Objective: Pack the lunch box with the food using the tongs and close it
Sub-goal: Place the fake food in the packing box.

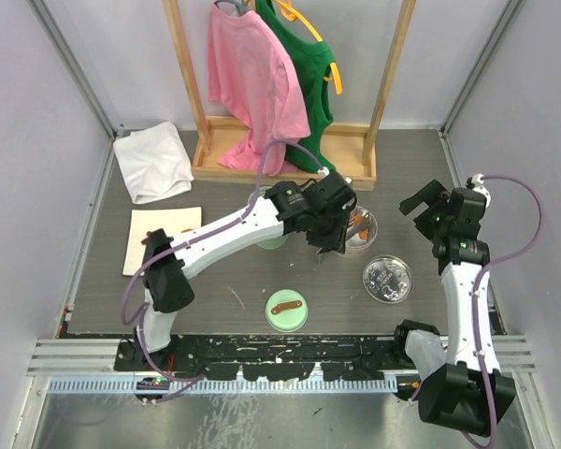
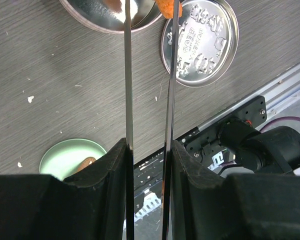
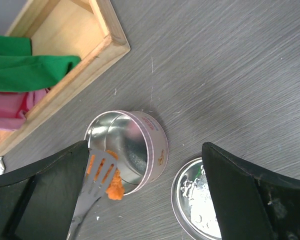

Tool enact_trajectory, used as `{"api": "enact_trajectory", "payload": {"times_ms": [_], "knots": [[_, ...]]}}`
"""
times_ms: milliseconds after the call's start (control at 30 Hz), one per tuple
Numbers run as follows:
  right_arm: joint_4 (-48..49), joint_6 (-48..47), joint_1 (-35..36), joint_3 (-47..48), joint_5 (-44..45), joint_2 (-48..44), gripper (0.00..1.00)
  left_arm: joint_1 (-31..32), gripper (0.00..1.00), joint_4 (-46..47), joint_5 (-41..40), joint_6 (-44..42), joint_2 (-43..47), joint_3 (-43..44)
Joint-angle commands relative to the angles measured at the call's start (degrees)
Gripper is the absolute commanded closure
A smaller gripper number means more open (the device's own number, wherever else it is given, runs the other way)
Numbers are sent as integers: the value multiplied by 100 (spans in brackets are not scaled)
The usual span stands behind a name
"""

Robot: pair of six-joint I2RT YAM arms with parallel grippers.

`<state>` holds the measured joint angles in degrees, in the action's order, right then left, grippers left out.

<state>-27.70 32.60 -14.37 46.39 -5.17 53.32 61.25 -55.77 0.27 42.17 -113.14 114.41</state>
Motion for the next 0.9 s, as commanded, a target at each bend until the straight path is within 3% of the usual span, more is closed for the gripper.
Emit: {"api": "enact_trajectory", "payload": {"times_ms": [0,533,867], "knots": [[82,98,-21,1,121,-235,0,53,87,411,-272,-215,-75,482],[-176,-180,-18,-68,-151,-453,0,82,86,713,-340,-569,-538,333],[-182,-237,-17,-95,-297,-506,0,80,78,818,-321,-581,-718,332]]}}
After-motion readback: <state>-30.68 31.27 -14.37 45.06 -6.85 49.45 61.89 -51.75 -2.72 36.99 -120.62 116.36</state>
